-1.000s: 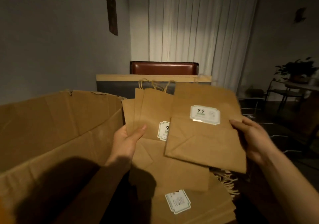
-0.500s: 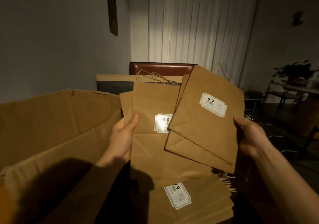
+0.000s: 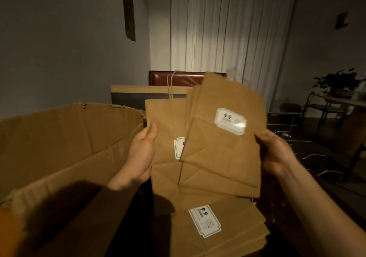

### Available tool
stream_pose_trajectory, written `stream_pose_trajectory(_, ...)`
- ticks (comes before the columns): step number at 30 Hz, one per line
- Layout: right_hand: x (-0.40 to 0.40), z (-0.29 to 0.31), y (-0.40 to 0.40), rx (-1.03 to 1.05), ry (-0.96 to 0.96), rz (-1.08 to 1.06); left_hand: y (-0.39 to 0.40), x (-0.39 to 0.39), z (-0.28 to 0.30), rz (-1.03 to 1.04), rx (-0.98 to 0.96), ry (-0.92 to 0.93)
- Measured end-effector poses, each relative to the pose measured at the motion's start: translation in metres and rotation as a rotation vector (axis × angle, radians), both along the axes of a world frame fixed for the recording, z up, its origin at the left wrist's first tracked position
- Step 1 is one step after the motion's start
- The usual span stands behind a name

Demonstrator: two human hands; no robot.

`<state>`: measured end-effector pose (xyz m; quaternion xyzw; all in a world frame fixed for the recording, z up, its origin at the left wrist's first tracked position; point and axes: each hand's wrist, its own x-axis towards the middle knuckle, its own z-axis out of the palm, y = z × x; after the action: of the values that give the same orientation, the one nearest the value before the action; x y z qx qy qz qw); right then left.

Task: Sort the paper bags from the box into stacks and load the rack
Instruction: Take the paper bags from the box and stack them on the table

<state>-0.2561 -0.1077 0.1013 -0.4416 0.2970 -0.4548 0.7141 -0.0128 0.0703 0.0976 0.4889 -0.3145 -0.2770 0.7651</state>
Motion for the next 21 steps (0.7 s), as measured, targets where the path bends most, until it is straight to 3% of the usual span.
stream_pose_trajectory(3,-0.017,0.01,-0.004,-0.006,-0.052,-0.019,0.002,0.01,0.003,0.03,0.011,0.045)
stream_pose_trajectory(9,0.013,0.011,0.031,-0.254,0.121,-0.007,-0.004,-0.016,0.004,-0.04,0.004,-0.039)
stream_pose_trajectory(12,0.028,0.0,0.046,-0.357,0.206,-0.075,-0.001,-0.03,0.003,-0.081,-0.071,-0.14)
stream_pose_trajectory(14,0.029,-0.001,0.049,-0.401,0.153,-0.079,0.004,-0.027,0.004,-0.052,-0.148,-0.167)
stream_pose_trajectory(16,0.022,0.004,0.05,-0.497,0.129,0.001,0.008,-0.021,0.006,-0.004,-0.219,-0.175)
stream_pose_trajectory(19,0.013,0.007,0.054,-0.626,0.3,0.147,0.015,-0.023,0.011,0.051,-0.289,-0.229)
stream_pose_trajectory(21,0.015,0.004,0.054,-0.645,0.307,0.098,0.015,-0.026,0.014,0.085,-0.32,-0.259)
